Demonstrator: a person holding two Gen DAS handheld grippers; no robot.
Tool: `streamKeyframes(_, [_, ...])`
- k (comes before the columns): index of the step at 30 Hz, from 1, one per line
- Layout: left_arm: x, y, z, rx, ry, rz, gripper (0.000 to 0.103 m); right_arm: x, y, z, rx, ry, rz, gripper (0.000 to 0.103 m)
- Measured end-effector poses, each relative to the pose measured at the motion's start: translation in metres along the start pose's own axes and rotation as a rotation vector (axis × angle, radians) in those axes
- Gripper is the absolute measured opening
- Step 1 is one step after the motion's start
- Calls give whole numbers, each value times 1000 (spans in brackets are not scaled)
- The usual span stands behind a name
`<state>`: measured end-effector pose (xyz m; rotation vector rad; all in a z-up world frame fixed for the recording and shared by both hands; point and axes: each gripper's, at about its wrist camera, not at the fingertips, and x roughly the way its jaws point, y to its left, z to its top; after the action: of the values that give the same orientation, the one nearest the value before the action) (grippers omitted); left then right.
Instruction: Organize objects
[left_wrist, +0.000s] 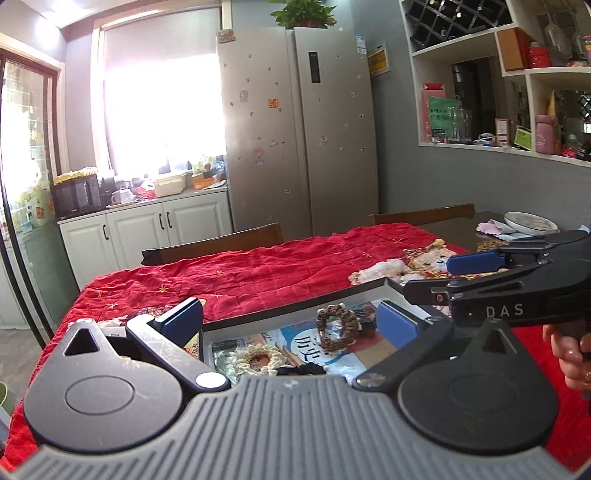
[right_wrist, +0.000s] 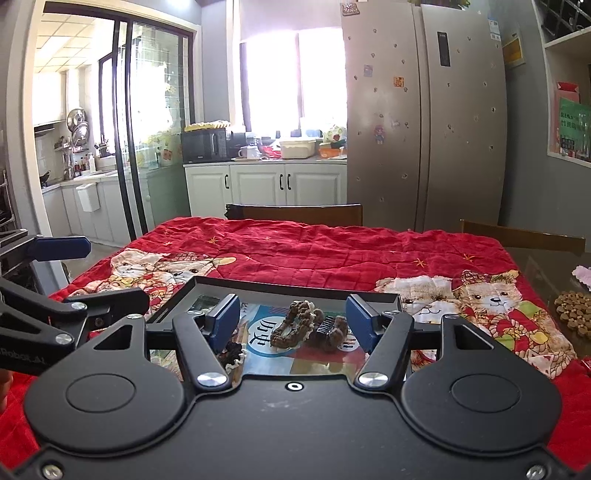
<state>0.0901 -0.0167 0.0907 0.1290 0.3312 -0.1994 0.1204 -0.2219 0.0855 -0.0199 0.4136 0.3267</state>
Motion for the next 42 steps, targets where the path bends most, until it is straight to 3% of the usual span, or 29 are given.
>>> streamKeyframes(17, [-33,-5,-7,11,-12,-31,103,-41,-10,-21,-11,28,10,63])
streamKeyframes(37, [-44,-1,-34,-12,49,-29,103,-76,-29,-62,-56,45,-77,67])
streamKeyframes(42, [-41,1,-49,-15,79,-36,103,-77,-47,-84,-9,57,-102,68])
